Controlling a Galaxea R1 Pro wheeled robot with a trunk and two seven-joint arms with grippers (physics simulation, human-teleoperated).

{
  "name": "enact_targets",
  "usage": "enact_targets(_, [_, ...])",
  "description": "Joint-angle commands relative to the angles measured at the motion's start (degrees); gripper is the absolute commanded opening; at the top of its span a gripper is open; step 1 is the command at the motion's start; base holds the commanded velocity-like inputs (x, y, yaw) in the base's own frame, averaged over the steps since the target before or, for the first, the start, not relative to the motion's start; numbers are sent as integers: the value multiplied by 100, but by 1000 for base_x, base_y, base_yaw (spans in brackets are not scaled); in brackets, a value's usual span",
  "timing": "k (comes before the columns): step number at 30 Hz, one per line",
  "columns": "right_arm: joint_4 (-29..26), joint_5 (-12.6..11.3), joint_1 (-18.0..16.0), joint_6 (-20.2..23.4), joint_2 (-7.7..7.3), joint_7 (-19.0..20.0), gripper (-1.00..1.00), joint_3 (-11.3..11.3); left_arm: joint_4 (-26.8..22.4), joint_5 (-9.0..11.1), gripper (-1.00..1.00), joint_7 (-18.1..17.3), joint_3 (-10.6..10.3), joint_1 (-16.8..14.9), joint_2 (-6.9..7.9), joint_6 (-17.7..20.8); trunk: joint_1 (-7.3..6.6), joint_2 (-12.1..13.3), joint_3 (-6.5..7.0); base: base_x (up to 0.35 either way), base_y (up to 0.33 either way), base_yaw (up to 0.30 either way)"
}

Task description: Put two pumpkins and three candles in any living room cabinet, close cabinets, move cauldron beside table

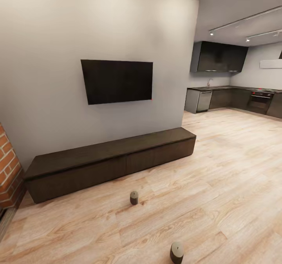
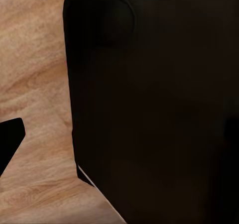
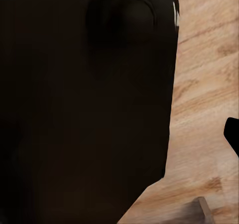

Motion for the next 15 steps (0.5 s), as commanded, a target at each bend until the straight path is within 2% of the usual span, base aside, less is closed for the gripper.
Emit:
enact_targets(1, [-33, 14, -34, 2, 33, 25, 100, -26, -33, 19, 100, -11, 1, 33, 33, -18, -2, 1, 0, 0, 0, 0])
enact_targets(5, [-92, 14, -165, 6, 92, 15, 100, -21, -44, 1, 100, -12, 0, 106, 141, -18, -2, 1, 0, 0, 0, 0])
enact_targets(15, [-92, 14, -178, 6, 92, 15, 100, -21, -44, 1, 100, -12, 0, 106, 141, -18, -2, 1, 0, 0, 0, 0])
